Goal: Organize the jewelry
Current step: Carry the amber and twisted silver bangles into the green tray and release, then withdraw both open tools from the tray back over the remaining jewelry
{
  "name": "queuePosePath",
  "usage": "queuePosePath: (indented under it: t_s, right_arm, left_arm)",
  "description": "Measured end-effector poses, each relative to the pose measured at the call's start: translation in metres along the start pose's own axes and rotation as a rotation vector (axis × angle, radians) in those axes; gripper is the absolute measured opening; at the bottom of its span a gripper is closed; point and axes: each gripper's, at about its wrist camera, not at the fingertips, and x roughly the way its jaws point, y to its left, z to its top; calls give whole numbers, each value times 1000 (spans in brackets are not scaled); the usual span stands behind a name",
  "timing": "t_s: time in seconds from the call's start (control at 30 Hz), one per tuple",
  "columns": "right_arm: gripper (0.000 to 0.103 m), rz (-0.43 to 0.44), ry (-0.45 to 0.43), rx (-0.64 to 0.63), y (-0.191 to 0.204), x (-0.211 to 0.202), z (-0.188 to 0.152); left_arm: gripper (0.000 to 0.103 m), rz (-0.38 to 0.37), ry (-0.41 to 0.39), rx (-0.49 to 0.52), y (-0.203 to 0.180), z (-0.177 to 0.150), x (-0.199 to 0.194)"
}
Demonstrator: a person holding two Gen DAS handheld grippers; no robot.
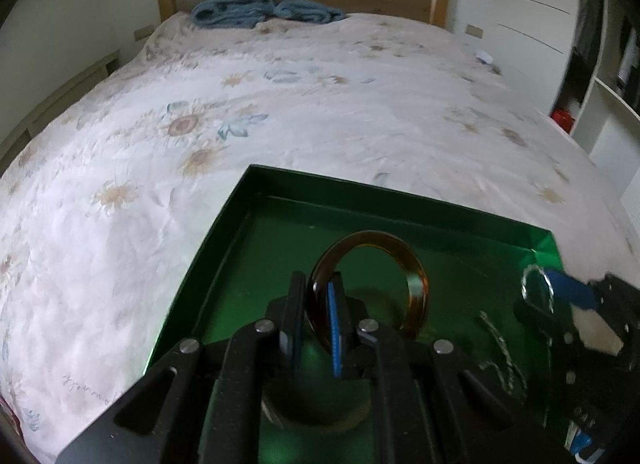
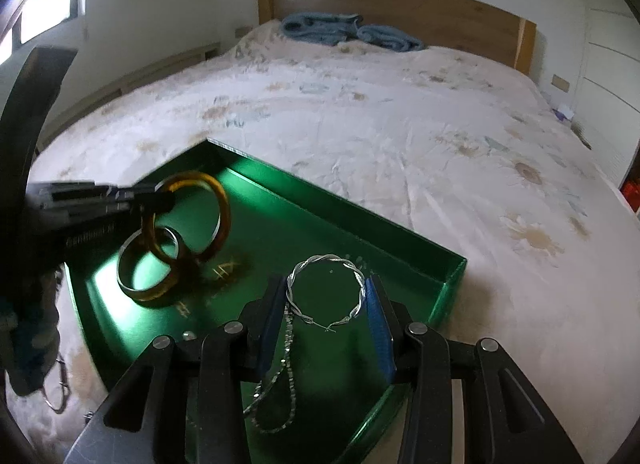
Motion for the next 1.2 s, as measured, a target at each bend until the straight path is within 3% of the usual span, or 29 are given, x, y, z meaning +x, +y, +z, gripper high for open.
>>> queuePosePath:
  t_s: [0.4,0.63,0.7,0.8,0.97,1.2]
  right_arm:
    - [40,-1,99,-74,7,25,-10]
    - [40,9,119,-83,8,25,-9]
    - [40,8,122,-80,9,24,-9]
    - [51,-4,130,-75,11,23,-9]
    - [52,-21,135,-72,18,11,-16]
    - [57,-22,78,-12,31,-35,-28]
  left_arm:
    - [10,37,84,-119,34,5,32]
    - [12,37,117,-113,35,4,35]
    - [18,25,126,-107,35,3,34]
    - [23,3,107,-107,38,-3,24]
    - [26,-38,57,-89,39,-13,-7]
    - [31,-74,-36,-83,46,-37,-71]
